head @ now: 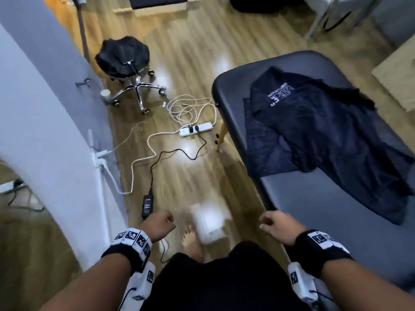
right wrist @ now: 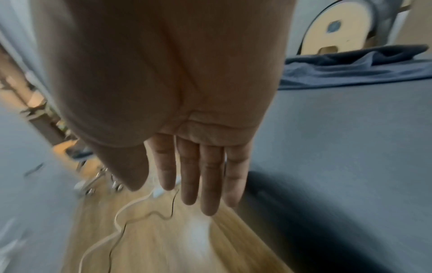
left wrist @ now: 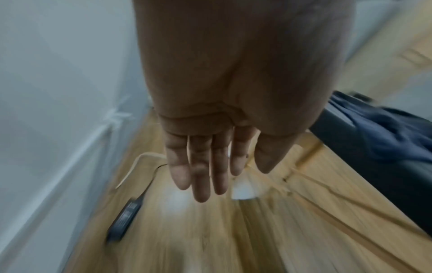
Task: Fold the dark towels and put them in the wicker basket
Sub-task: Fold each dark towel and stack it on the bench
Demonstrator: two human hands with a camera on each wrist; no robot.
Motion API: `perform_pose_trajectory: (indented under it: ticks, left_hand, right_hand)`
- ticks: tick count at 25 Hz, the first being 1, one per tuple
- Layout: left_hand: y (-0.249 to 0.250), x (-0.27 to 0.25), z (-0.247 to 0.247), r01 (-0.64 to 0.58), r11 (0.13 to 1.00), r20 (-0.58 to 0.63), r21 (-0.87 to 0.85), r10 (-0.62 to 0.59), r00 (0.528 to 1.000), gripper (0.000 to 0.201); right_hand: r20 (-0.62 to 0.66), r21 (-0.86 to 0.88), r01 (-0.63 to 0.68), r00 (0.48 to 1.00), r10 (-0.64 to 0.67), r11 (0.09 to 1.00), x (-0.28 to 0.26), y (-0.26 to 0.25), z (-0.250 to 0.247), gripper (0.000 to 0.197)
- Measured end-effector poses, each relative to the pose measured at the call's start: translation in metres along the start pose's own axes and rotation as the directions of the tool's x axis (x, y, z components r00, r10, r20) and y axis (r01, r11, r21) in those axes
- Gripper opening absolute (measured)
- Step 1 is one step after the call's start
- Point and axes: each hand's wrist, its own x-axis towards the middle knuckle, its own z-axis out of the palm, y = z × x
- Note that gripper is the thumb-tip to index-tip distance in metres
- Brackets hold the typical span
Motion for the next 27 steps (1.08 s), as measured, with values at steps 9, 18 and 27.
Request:
perform_pose_trajectory:
  ticks: [9, 18, 27]
  left_hand:
    - [0.153, 0.124, -0.110, -0.360, 0.898, 0.155, 0.251, 0.330, 0.931, 0.032]
    - [0.290, 0.148, -0.153, -0.534, 0.790, 0.122, 0.301, 0.524, 0.843, 0.020]
    - [0.406, 0.165, -0.136, -0.794, 0.425, 0.212, 0.435, 0.809, 0.549, 0.087]
  right_hand:
    - [-0.436, 0.298, -0.038, 0.883, 0.171, 0.954, 0.065, 0.003, -0.117, 0.026]
    - [-0.591, 0.090, -0.364, 0.730, 0.344, 0.927, 0.149, 0.056, -0.198, 0.032]
    - [-0.681, 0.498, 0.167, 0.683, 0.265, 0.851, 0.057, 0.002, -0.243, 0.017]
